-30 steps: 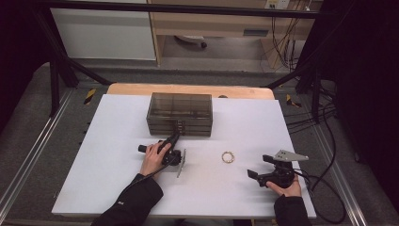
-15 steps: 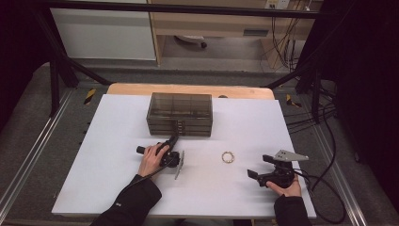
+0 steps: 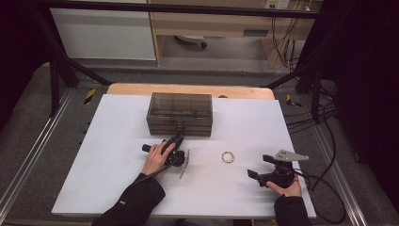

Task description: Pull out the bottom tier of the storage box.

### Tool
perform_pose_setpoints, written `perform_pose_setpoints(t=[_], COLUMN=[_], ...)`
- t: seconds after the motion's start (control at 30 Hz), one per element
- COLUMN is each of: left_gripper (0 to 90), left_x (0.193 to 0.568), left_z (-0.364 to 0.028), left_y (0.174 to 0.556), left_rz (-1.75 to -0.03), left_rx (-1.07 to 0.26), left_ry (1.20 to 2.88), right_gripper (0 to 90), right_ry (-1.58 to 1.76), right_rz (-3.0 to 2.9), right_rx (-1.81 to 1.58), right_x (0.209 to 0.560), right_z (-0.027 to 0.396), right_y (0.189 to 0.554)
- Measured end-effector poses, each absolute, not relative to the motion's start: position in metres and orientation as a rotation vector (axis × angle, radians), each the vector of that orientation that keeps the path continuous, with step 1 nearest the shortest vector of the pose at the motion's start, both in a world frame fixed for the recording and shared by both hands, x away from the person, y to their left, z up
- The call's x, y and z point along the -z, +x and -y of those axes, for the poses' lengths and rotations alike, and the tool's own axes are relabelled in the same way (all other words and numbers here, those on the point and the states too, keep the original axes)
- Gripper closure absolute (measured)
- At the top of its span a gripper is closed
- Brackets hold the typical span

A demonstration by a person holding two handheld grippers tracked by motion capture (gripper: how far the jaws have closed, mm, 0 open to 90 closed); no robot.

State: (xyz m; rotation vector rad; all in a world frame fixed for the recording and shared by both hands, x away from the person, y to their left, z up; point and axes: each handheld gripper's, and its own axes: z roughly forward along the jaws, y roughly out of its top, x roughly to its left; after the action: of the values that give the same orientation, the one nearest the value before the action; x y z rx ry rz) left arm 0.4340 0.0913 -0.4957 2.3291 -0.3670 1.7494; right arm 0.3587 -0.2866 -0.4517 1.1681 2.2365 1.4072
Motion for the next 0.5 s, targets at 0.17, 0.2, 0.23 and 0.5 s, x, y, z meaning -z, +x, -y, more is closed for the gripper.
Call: perform_pose_setpoints(t=[0.17, 0.2, 0.23, 0.5], left_gripper=[73.9, 75.3, 75.7, 76.5], left_x=[0.4985, 0.4988, 0.4993, 0.5001], left_z=[-0.085, -0.0844, -0.0841, -0.0807], left_y=[0.4352, 0.4353, 0.4357, 0.4347], left_rz=[0.404, 0.407, 0.403, 0.398], left_rx=[-1.76, -1.766, -1.764, -1.792], left_ry=[2.346, 2.343, 2.339, 2.349], right_gripper=[0.7, 0.7, 0.7, 0.7], right_ry=[1.168, 1.169, 1.167, 1.172], right_rz=[-2.238, -2.237, -2.237, -2.233], right_rx=[-1.406, -1.407, -1.408, -1.414], right_x=[0.4516, 0.4515, 0.4514, 0.451], right_z=[0.2866, 0.2867, 0.2867, 0.2867], right_y=[0.3586, 0.3586, 0.3586, 0.3582])
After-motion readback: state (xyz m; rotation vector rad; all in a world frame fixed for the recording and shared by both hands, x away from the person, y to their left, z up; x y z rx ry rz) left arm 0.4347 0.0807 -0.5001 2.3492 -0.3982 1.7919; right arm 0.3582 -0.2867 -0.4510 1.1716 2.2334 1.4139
